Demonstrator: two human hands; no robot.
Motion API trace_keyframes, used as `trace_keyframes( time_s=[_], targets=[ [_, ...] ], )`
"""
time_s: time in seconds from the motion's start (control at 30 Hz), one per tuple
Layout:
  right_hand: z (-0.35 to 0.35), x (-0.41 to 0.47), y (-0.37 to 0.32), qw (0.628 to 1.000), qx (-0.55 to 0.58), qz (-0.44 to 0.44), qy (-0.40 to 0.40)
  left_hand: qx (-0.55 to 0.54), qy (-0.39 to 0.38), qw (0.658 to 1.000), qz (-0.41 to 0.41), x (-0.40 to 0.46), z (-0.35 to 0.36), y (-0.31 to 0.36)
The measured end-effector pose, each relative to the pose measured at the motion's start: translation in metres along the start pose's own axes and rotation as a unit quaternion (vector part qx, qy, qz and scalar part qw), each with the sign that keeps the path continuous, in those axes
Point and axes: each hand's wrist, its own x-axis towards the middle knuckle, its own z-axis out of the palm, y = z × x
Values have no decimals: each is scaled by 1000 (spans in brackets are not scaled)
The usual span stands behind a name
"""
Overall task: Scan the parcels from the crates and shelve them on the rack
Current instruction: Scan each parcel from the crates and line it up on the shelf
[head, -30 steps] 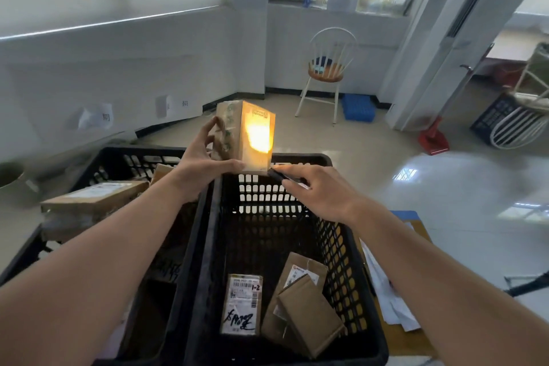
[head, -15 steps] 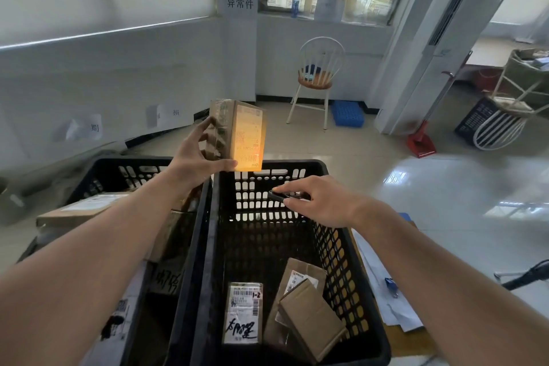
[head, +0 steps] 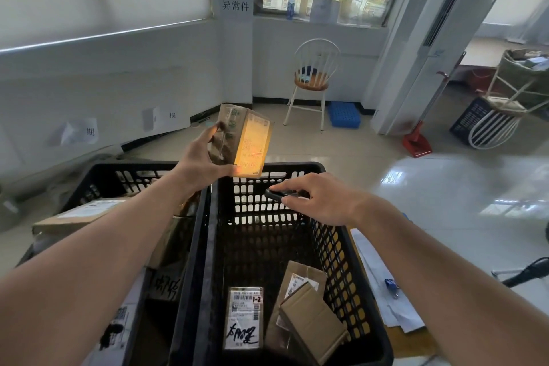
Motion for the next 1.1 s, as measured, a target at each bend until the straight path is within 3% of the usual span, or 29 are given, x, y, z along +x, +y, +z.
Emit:
trace_keyframes(
  time_s=[0.43,0.67,0.87,1.0,1.1],
  targets=[
    [-5,3,0,999,-28,-2,19,20,-33,999,-11,8,1,8],
    [-1,9,9,989,-22,28,145,-90,-63,993,-30,-3,0,24],
    [-5,21,6,953,91,56,283,-133,-73,988,-33,-28,-2,50],
    [-11,26,-3,938,157,35,307,-139,-31,990,-24,-55,-2,70],
    [-10,25,-9,938,205,-11,280,-131,11,991,-16,-85,2,86]
  ],
)
